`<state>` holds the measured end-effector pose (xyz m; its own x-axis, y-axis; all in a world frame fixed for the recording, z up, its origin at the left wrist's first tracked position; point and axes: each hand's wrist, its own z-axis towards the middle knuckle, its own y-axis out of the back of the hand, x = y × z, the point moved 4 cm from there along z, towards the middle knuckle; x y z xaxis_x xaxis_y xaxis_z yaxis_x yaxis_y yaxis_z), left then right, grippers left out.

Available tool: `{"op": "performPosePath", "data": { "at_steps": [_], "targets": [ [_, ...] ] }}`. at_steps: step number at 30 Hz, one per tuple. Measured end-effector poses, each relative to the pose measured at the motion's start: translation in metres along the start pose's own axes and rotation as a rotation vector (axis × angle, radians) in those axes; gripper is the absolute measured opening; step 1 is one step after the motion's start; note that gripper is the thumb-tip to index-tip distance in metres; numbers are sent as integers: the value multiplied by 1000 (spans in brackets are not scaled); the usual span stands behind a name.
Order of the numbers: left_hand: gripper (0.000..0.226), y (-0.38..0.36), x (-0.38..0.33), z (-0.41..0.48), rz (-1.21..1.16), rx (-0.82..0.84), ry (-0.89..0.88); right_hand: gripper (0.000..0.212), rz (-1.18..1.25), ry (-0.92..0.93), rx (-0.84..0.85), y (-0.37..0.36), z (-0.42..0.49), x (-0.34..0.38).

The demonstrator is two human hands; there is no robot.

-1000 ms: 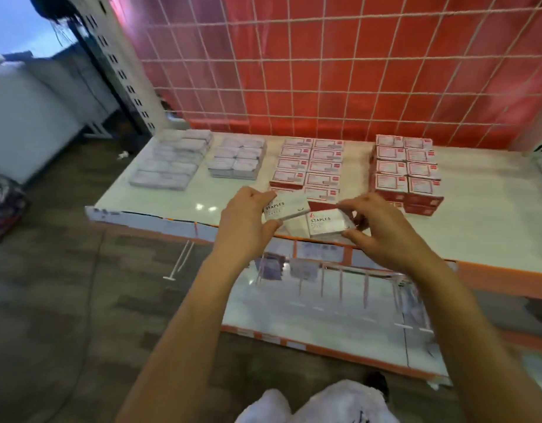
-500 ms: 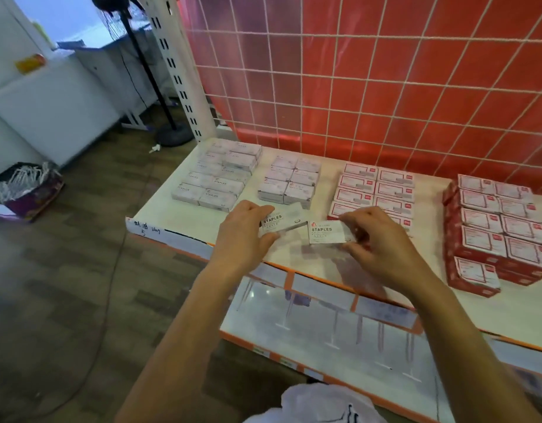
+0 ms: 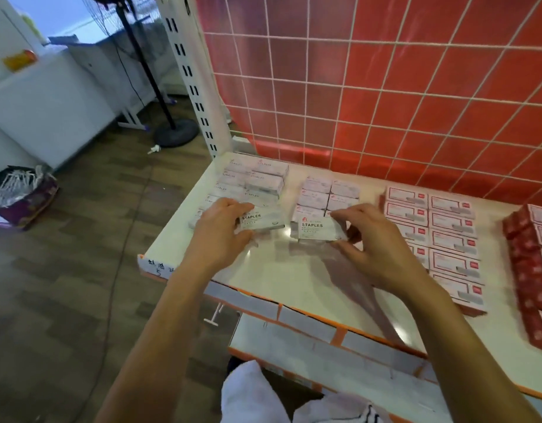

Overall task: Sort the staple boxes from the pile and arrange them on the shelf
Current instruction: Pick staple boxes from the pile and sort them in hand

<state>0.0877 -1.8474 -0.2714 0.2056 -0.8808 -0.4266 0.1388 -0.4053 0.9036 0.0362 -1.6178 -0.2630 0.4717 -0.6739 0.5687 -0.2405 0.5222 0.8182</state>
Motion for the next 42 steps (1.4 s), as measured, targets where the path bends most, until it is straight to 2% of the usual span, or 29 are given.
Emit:
{"op": "performPosePath", "data": {
  "at_steps": [14,20,24,34,42],
  "targets": [
    [51,39,92,116,-20,81,-167,48,15,-204,-110,-67,84,69],
    [49,26,93,156,4,115,-246,53,18,-274,-129,-89,93,79],
    [39,20,89,173,12,133,-293,50,10,-297,-164,-94,96,81],
    [32,15,87,192,11,205,-365,49,-49,-367,-173,-99,104,82],
    [39,15,86,195,17,215,-348,48,-52,-358,-170,-102,112,87]
  ]
}}
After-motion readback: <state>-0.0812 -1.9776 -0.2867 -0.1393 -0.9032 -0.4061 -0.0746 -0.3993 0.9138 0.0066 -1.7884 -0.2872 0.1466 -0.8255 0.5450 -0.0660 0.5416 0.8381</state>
